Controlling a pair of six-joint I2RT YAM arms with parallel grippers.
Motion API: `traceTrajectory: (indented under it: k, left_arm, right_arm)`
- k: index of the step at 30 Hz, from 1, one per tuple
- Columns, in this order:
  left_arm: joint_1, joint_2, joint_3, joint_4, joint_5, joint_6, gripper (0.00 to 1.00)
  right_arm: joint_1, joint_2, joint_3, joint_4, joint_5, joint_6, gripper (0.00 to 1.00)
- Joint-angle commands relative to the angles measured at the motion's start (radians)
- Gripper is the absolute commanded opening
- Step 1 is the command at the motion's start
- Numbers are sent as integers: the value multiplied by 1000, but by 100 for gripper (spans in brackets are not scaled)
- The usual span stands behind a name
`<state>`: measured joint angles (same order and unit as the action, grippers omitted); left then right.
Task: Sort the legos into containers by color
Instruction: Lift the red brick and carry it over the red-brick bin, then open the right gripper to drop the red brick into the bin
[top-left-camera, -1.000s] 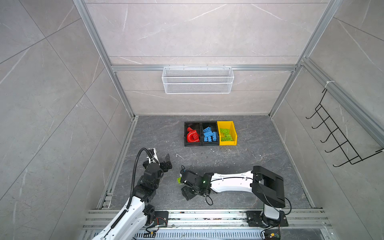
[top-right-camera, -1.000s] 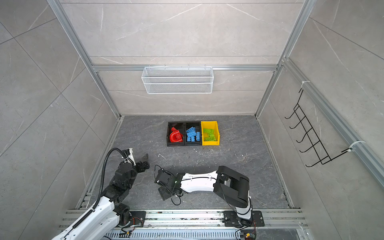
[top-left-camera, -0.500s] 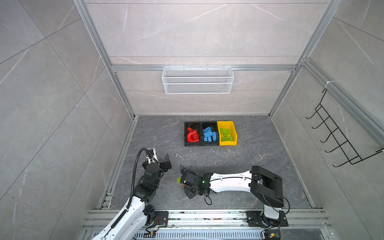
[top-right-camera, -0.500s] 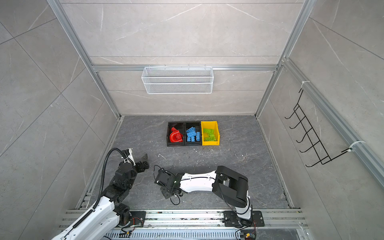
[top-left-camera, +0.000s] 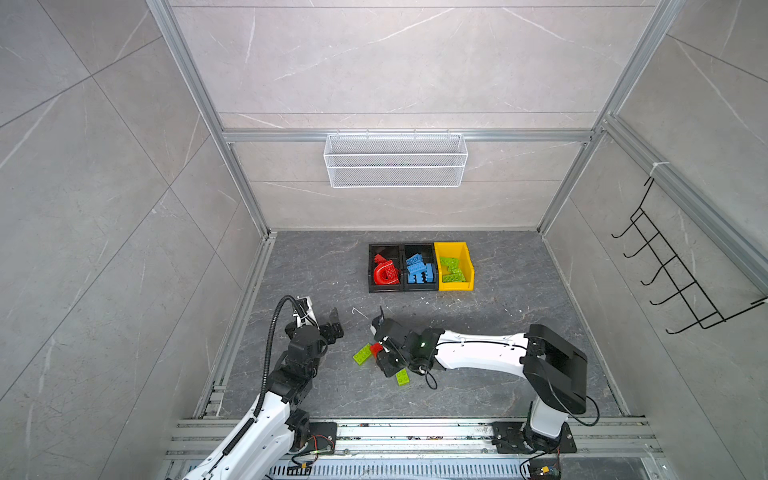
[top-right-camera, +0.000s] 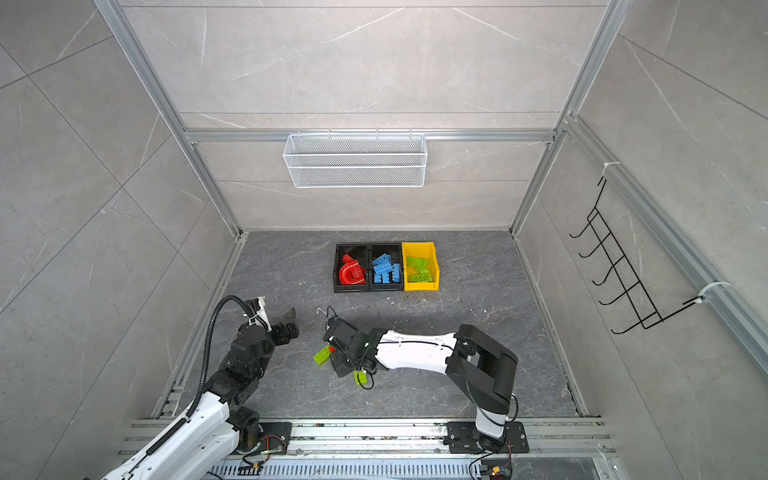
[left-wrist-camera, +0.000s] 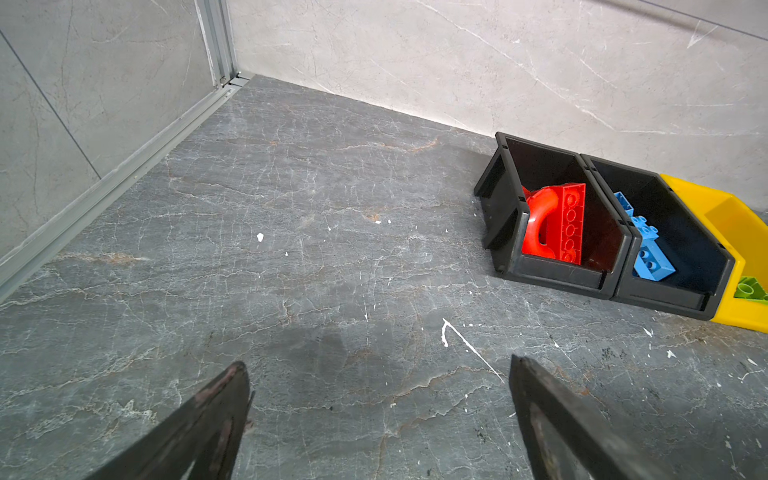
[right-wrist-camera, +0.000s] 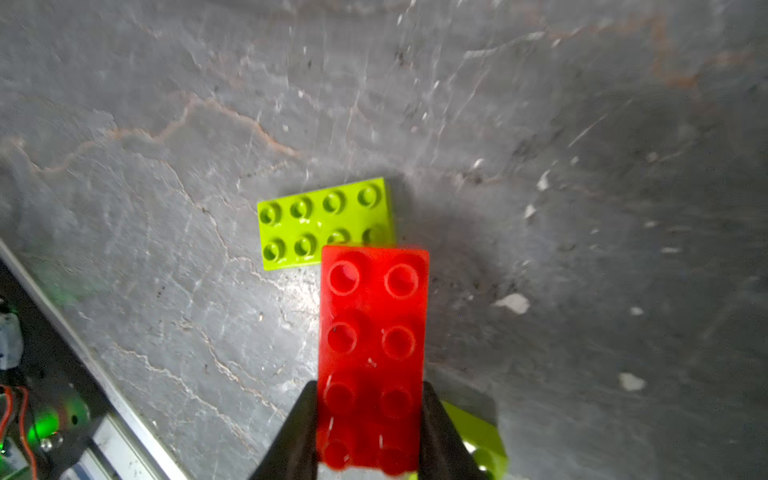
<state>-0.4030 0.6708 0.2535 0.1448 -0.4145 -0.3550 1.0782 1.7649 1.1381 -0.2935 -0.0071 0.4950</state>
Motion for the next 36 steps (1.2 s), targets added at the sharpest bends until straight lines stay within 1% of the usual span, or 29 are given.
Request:
traceTrajectory:
  k: [1,4,8,12,22,25,30,32,36]
  left_arm:
    - [6,7,-5,39,-3,-2,99]
    - [7,29,15,30,6,-4,99]
    - [7,40,5,56,38,-6,99]
    - [7,64,14,58,45,-5,99]
    - [7,102,24,78,103,-4,99]
    - [7,120,36,79,136,0,99]
    - [7,133,43,76,149,9,99]
    - [7,139,47,77,157,16,99]
    - [7,142,65,63,179,24,99]
  right_arm:
    - [-100,-48,35,-3,-83,-66,26]
    - [-173,-24,104,-10,-97,-130,26]
    - [-271,65,241,-56,-147,-195,25]
    - [-334,141,365,-90,-165,-246,25]
    - [-460,347,627,-78,-210,-261,25]
    - [-479,407,692,-79,-221,-259,26]
    - [-500,514,833,-126,-231,-254,28]
    - [-506,555,902,-159,-224,-256,33]
    - [-517,594,972,-187,-205,-243,60]
